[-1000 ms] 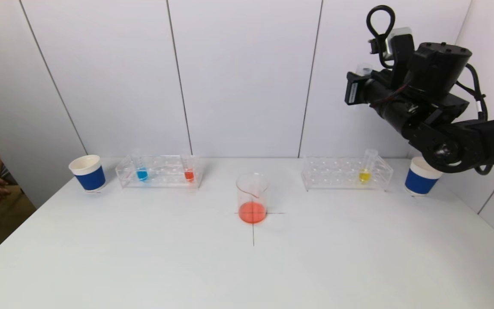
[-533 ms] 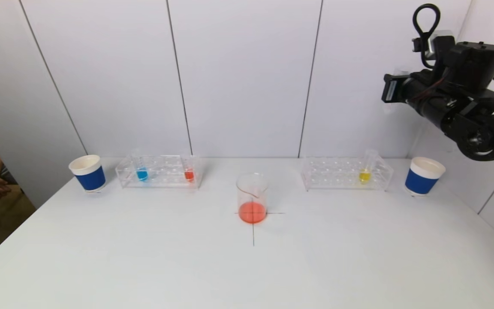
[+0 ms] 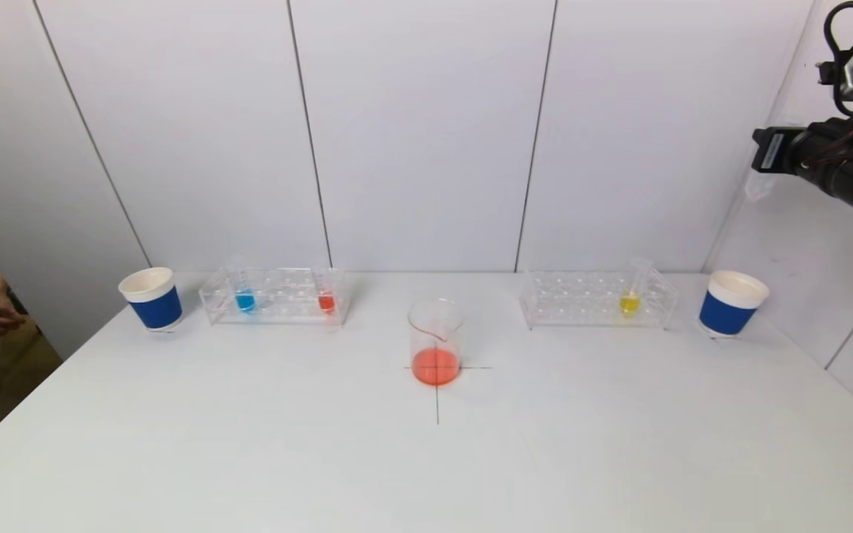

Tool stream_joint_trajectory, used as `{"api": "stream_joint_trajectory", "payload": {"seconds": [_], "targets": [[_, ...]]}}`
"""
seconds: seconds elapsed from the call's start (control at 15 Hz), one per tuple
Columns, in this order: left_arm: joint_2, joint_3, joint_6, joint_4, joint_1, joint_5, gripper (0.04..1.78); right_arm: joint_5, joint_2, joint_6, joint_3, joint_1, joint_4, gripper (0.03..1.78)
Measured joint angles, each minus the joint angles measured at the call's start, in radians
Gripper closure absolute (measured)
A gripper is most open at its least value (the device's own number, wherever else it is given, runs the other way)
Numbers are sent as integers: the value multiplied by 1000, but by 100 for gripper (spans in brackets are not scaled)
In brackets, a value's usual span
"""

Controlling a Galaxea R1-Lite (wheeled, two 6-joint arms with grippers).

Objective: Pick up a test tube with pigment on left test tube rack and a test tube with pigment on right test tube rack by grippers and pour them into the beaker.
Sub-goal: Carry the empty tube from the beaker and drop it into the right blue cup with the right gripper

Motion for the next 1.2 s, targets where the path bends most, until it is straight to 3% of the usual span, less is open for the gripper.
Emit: {"api": "stream_joint_trajectory", "payload": {"seconds": [0.33, 0.93, 1.2], "targets": [[0, 0, 0, 0, 0, 0, 6, 38, 31, 2, -1, -84, -3, 130], [0, 0, 0, 0, 0, 0, 6, 52, 138, 4, 36, -93, -32, 130], [0, 0, 0, 0, 0, 0, 6, 54, 197, 3, 87, -89, -184, 130]]}}
